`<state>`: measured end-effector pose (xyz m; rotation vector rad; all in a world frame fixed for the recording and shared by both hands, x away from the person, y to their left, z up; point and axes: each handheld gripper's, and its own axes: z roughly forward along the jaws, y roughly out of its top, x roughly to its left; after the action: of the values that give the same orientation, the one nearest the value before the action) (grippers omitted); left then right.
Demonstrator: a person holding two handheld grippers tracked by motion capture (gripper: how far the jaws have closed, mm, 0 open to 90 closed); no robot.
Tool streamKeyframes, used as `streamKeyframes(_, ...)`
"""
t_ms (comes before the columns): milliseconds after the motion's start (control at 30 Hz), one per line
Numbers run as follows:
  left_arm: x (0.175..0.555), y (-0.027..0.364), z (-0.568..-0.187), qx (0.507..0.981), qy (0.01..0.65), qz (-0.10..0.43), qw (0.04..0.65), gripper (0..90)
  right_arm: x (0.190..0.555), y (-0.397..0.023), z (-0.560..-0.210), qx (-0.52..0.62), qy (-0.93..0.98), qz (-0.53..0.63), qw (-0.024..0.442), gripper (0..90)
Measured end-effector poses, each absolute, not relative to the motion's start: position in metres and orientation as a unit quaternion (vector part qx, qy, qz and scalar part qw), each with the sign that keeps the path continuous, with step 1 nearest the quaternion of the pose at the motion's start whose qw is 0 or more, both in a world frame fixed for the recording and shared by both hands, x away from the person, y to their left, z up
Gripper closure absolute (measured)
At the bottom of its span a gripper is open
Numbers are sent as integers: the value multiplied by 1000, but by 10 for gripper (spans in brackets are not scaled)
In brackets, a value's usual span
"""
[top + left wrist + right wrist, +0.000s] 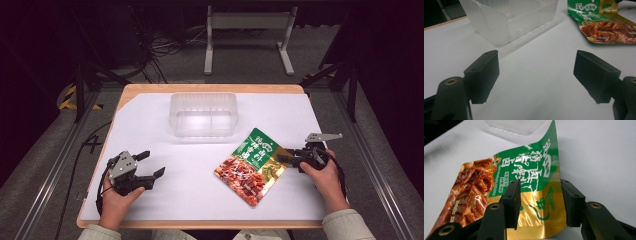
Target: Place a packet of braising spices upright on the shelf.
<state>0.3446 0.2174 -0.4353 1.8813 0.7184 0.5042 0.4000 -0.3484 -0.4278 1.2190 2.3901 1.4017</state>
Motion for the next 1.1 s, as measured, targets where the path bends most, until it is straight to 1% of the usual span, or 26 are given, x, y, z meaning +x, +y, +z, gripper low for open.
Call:
streamKeyframes(133,345,217,-435,780,298,210,508,213,400,-345,-430,400,798,445,72,540)
streamKeyframes(300,344,217,-435,782,298,213,504,214,402,-345,-435,404,799,440,69,547)
streamKeyframes(600,345,216,-436,783,298,212,503,215,403,-343,-441,403,808,423,78,589)
streamKeyframes(667,345,216,-436,784,298,213,501,214,404,-341,-442,402,814,410,90,619)
streamKeyframes(733,345,216,-436,784,298,213,502,214,403,-340,-442,396,818,404,105,672)
streamKeyframes(767,345,216,-436,784,299,213,501,214,403,-340,-442,393,821,398,113,713)
streamKeyframes(800,345,216,-436,784,299,213,501,215,403,-340,-442,393,821,398,113,713)
streamKeyframes(833,345,216,-436,784,299,213,501,215,402,-339,-442,390,824,394,120,735)
streamKeyframes(867,345,216,-436,784,299,213,501,215,402,-338,-441,389,825,393,118,767)
streamKeyframes(900,345,216,-436,783,299,212,502,214,402,-338,-440,382,827,397,117,826)
streamKeyframes(967,345,216,-436,784,299,212,502,214,401,-338,-440,380,827,398,115,840)
streamKeyframes(1067,345,216,-436,784,299,212,502,215,401,-337,-439,372,829,402,110,898)
streamKeyframes(1100,345,216,-436,784,298,212,502,215,400,-336,-439,369,831,401,112,900)
